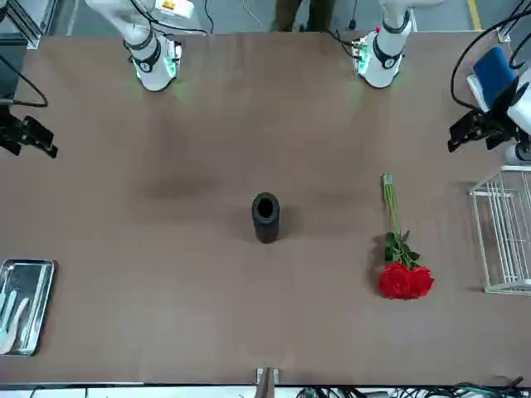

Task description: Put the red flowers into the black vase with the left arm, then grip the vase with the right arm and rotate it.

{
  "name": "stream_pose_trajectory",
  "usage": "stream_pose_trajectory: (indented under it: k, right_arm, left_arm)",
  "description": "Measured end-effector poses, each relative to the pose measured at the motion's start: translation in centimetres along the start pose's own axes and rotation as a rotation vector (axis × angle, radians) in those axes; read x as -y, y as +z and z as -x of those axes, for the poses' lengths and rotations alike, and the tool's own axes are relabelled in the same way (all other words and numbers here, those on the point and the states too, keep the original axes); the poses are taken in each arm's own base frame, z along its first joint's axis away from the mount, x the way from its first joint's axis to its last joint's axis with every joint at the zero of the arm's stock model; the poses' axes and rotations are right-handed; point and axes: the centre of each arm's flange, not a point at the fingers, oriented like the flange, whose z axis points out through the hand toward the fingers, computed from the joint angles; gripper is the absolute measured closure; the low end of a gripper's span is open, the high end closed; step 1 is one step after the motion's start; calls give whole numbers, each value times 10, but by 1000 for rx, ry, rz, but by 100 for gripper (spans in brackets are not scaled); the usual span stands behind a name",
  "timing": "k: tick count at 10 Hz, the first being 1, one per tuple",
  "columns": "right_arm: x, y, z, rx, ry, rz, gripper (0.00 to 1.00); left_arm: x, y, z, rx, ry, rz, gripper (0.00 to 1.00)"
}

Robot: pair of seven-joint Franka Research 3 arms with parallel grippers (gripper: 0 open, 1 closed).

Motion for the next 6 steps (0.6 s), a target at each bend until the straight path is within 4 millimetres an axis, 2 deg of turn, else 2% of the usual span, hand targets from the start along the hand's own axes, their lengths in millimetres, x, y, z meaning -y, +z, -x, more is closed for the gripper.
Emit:
stream_pose_trajectory:
  k: [6]
  right_arm:
    - [0, 2, 2, 23, -1, 1, 0]
  left_arm:
    - [6, 5, -3, 9, -3, -1, 0]
